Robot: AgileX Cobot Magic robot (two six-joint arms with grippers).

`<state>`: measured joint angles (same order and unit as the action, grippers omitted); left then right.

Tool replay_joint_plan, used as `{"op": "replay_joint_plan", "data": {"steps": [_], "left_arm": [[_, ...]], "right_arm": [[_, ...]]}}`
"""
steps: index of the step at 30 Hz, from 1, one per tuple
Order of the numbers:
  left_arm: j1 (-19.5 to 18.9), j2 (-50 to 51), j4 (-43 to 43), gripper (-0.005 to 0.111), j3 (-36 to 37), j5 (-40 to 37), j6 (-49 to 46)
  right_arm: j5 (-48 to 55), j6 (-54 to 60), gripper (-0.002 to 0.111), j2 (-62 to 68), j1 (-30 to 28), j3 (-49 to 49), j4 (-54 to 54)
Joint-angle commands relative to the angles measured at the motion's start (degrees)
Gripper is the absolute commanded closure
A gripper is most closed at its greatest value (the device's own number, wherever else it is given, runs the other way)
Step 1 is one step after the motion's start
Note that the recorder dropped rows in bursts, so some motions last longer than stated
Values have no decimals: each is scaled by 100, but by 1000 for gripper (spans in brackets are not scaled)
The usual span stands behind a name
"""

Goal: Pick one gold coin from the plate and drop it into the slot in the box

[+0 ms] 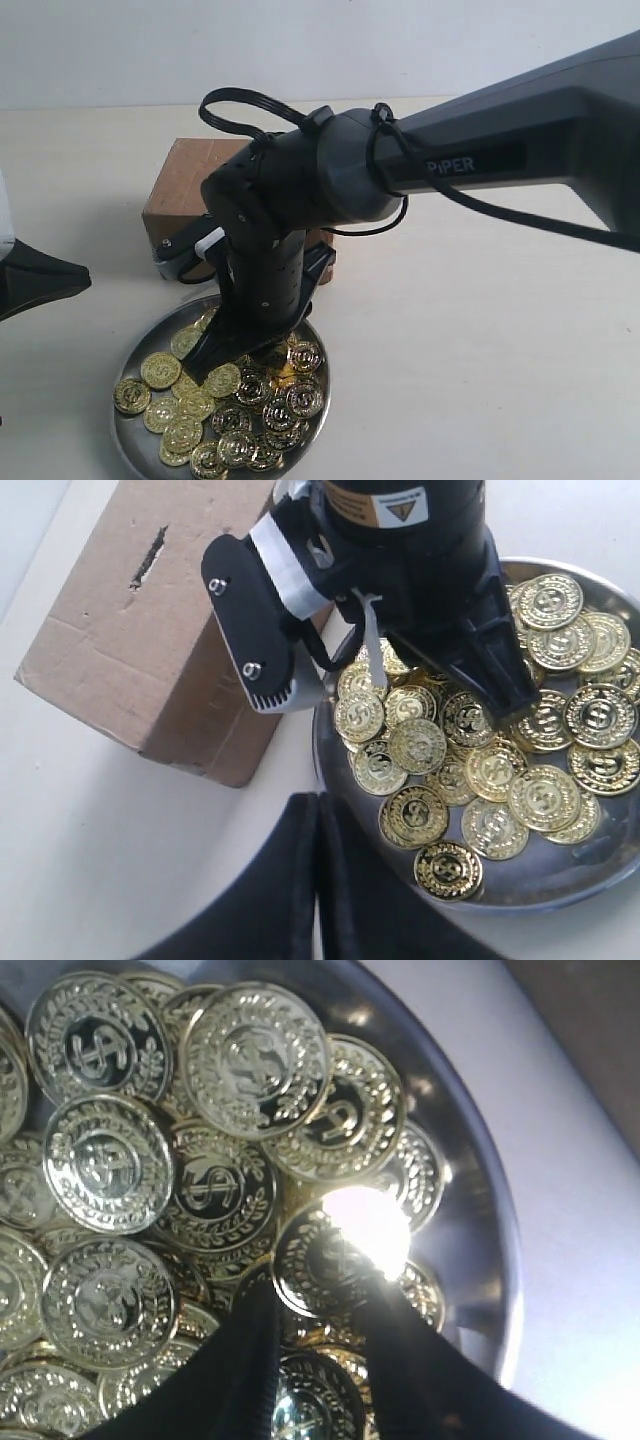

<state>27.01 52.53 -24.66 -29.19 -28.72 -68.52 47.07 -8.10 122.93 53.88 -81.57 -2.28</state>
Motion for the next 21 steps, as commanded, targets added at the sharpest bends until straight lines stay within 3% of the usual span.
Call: {"op": "replay_joint_plan", "data": {"steps": [1, 14, 21], "left_arm": [[35, -16, -77, 107, 32, 61, 0], [35, -16, -101, 107, 32, 61, 0], [35, -16, -113, 107, 32, 61, 0]], "right_arm": [[118, 50, 79, -102, 4, -12, -21], [948, 350, 78, -134, 4, -336, 50], [1104, 391, 60, -97, 4, -336, 93]]}}
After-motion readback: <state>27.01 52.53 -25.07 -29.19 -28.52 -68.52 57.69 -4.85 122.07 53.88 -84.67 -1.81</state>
